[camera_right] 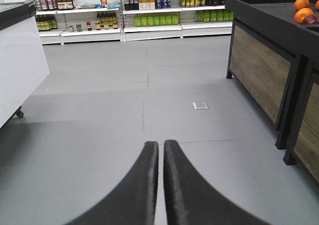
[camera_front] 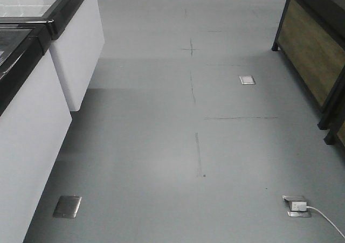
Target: Left arm holds basket, right arm returns cookies
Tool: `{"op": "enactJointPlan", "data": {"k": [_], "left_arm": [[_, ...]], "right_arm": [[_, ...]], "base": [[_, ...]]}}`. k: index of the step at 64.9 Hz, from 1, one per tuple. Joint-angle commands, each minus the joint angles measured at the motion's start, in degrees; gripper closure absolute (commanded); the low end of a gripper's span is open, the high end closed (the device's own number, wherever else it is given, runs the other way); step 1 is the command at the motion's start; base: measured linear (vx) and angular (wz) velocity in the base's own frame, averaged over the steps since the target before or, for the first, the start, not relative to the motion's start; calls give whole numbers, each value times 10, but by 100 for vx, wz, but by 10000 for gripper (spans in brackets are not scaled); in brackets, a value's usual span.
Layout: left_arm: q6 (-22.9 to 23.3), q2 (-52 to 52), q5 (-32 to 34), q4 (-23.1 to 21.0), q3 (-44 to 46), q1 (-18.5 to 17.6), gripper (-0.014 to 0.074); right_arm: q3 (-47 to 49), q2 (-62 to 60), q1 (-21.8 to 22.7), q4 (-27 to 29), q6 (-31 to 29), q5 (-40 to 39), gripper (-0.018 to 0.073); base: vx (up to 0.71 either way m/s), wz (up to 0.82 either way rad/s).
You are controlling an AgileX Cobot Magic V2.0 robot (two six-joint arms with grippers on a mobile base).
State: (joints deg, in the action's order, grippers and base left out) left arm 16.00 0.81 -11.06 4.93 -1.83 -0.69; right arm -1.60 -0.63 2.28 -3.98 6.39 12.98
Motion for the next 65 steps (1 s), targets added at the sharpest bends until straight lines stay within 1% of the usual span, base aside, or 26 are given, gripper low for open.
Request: {"op": "enactJointPlan", "data": {"k": [1, 6, 18, 29, 45, 53, 58, 65], "left_arm": [[3, 6, 49, 0, 16, -4, 602], [3, 6, 57, 0, 16, -4, 602], [3, 6, 105, 0, 16, -4, 602], [3, 6, 209, 0, 16, -4, 602], [1, 6, 385, 0, 16, -4, 602], [1, 6, 456, 0, 26, -4, 602], [1, 6, 479, 1, 42, -4, 601], [-4, 6, 463, 2, 86, -4, 599]], "right_arm": [[-10, -7, 4, -6, -2, -41, 566], [-10, -7, 4, -6, -2, -41, 566], [-10, -7, 4, -6, -2, -41, 566], [-10, -7, 4, -6, -2, -41, 566], [-10, -7, 4, -6, -2, -41, 566], [-10, -7, 4, -6, -2, -41, 566], [-10, -7, 4, -6, -2, -41, 566], [-10, -7, 4, -6, -2, -41, 566]], "base": [[0, 0], [0, 0], [0, 0], [0, 0], [0, 0], [0, 0], [0, 0], [0, 0]]}}
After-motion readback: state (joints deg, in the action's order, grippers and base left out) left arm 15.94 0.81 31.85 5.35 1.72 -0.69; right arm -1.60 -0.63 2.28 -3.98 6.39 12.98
